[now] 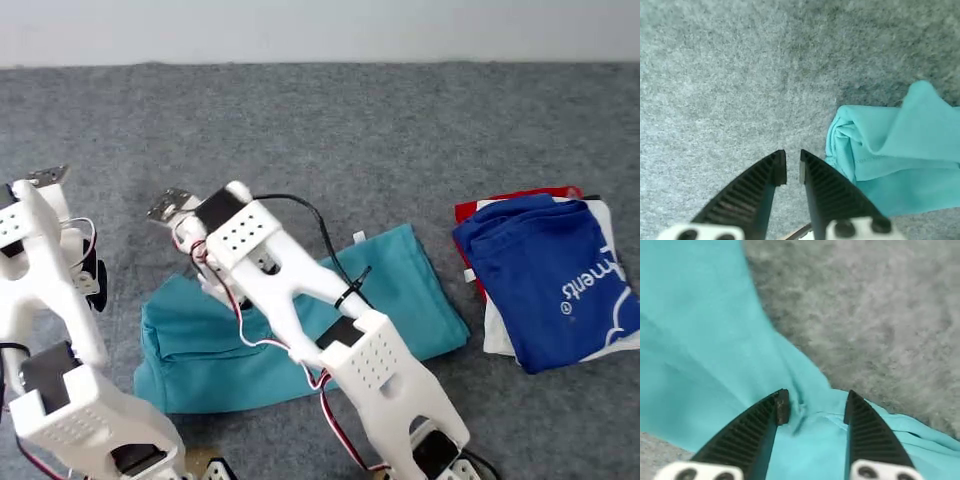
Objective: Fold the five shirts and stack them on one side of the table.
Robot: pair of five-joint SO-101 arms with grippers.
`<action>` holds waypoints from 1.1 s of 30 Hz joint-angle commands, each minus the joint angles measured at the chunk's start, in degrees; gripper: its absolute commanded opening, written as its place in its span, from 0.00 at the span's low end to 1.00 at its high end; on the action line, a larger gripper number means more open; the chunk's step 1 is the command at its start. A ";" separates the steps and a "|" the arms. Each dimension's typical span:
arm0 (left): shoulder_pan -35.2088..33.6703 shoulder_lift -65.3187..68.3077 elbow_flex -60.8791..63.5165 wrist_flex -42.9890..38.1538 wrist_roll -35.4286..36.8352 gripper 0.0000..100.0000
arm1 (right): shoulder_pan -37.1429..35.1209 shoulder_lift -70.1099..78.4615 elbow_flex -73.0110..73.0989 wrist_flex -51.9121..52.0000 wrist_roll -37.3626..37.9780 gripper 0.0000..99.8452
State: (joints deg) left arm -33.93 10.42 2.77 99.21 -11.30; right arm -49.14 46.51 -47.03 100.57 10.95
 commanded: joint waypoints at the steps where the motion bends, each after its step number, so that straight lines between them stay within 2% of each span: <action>1: 0.00 -2.02 -0.13 1.05 0.26 0.06 | -2.15 -4.44 0.00 2.42 -0.79 0.16; 6: 0.00 -2.02 -0.13 1.05 0.18 0.06 | -4.44 -5.41 0.35 2.51 -0.79 0.14; 14: 0.00 -2.02 -0.04 1.05 0.18 0.06 | -7.52 -17.27 15.03 2.24 -0.97 0.14; 20: -0.18 -2.02 -0.40 0.79 0.26 0.06 | -7.69 -22.99 19.87 2.07 -0.97 0.14; 28: -0.35 -2.20 -0.40 0.79 0.26 0.06 | -11.65 -21.49 31.91 -5.93 -1.67 0.14; 33: -1.41 -2.29 -1.63 0.88 0.26 0.06 | -4.18 -24.48 27.08 -8.84 -1.58 0.14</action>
State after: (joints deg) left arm -34.64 10.42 2.95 99.21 -11.30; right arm -58.11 26.90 -16.00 94.15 9.98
